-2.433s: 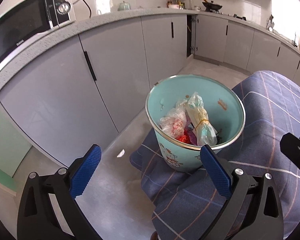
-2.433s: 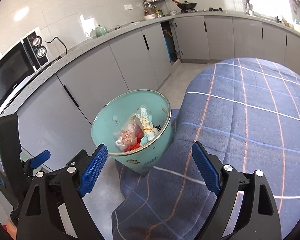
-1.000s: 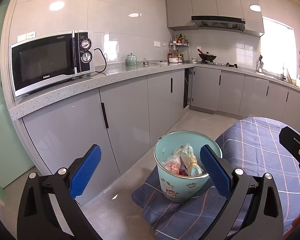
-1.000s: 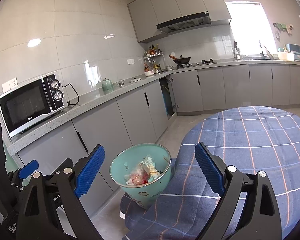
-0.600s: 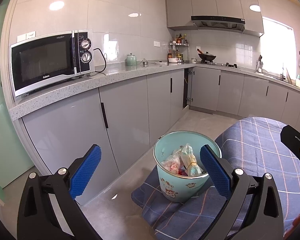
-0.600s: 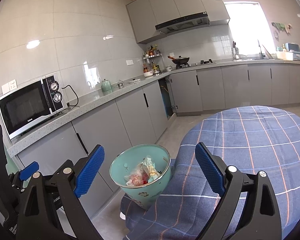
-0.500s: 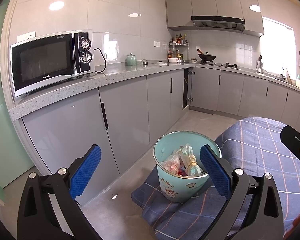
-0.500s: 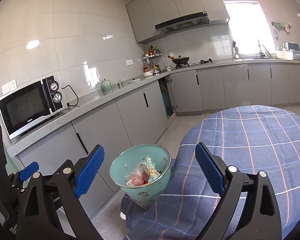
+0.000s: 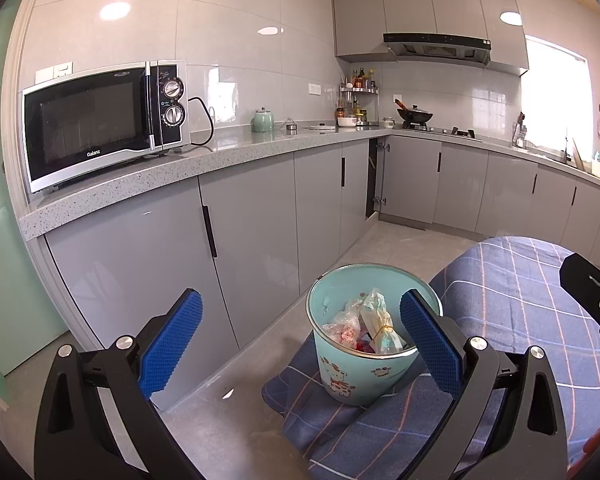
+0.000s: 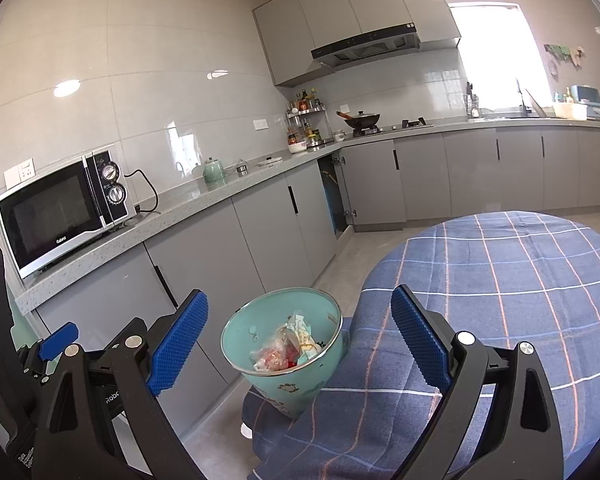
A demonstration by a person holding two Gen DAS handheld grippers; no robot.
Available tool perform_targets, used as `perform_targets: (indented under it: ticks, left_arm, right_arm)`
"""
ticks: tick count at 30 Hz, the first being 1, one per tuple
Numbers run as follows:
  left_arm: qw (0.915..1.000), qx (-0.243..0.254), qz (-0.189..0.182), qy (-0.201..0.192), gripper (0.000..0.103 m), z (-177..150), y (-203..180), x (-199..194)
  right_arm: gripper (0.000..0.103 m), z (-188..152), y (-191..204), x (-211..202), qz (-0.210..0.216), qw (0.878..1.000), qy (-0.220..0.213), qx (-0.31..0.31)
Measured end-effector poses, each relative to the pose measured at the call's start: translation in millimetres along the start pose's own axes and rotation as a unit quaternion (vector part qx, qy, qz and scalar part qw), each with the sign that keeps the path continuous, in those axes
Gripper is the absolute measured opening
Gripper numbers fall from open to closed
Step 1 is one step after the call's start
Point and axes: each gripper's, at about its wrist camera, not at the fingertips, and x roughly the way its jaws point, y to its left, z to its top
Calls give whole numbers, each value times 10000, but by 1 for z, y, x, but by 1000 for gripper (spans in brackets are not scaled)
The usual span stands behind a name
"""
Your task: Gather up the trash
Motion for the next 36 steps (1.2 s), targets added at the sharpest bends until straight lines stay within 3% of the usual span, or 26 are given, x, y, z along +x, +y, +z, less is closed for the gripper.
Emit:
perform_targets:
  ticks: [36]
  left_arm:
    - [10000, -31, 24, -28, 97, 3, 1, -2]
  right_arm:
    - [92, -2, -2, -2, -13, 10000, -22, 60]
